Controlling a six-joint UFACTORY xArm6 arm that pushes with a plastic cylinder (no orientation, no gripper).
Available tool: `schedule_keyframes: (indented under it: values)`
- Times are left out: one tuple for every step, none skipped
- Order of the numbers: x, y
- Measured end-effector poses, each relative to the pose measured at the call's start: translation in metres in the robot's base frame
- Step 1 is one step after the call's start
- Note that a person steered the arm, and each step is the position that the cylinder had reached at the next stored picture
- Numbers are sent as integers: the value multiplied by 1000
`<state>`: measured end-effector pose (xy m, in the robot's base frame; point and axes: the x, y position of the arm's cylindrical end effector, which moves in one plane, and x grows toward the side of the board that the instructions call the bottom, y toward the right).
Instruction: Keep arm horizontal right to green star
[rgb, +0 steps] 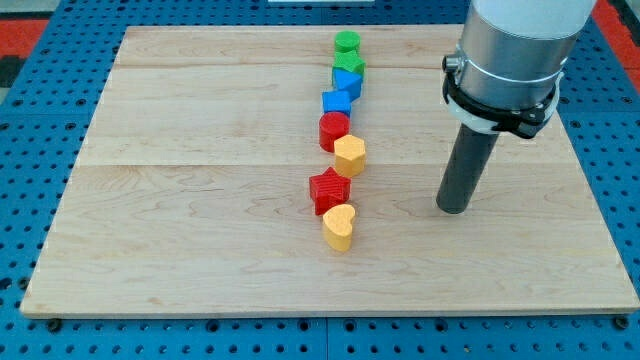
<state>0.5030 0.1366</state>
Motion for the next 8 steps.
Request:
schedule_keyframes:
  values:
    - [0, 0]
    - [0, 2]
    - [2, 2]
    - [-15, 16]
    - [-101, 69]
    - [-171, 65]
    - [-215, 25]
    - [-223, 25]
